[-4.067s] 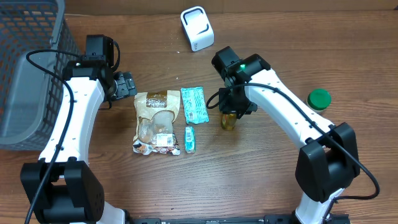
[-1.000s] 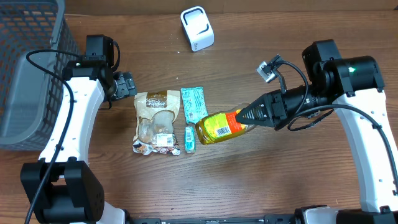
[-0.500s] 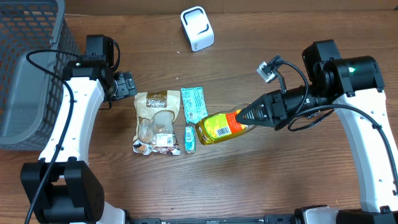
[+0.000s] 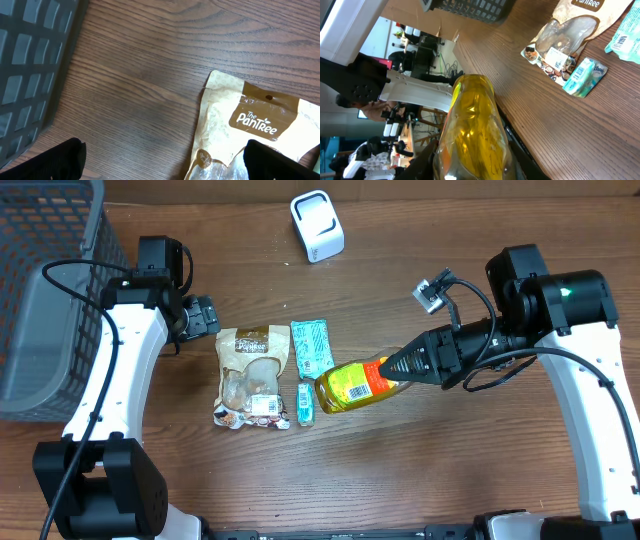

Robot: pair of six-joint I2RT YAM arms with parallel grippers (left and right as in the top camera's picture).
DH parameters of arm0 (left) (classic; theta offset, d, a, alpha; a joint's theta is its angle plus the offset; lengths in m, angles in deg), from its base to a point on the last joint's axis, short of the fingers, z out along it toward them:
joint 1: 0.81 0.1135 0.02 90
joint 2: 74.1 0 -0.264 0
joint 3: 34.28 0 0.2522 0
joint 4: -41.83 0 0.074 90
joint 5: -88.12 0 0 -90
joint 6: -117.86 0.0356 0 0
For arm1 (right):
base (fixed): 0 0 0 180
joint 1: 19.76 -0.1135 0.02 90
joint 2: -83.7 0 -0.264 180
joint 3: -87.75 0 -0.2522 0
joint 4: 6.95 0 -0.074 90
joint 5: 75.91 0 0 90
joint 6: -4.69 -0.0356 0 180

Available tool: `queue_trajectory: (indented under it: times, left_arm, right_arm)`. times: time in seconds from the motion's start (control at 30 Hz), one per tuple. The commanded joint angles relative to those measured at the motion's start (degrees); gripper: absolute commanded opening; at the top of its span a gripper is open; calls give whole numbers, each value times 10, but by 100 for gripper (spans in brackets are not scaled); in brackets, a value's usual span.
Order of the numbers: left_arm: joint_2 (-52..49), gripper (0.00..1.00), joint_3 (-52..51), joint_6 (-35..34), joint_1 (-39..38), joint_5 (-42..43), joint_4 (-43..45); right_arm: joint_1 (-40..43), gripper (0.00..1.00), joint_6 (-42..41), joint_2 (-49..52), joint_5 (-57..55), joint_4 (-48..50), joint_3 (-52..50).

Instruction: Scan the item barcode

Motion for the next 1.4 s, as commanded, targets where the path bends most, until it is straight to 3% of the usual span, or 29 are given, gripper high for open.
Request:
queue_trajectory:
  times: [0.0,1.37]
  left_arm:
    - [2,100,8,10,-1,-2,3]
    - [2,99,8,10,-1,-2,3]
  right_arm:
    - [0,4,3,-20,27,0,13]
    - [0,4,-14,-20,14,25,13]
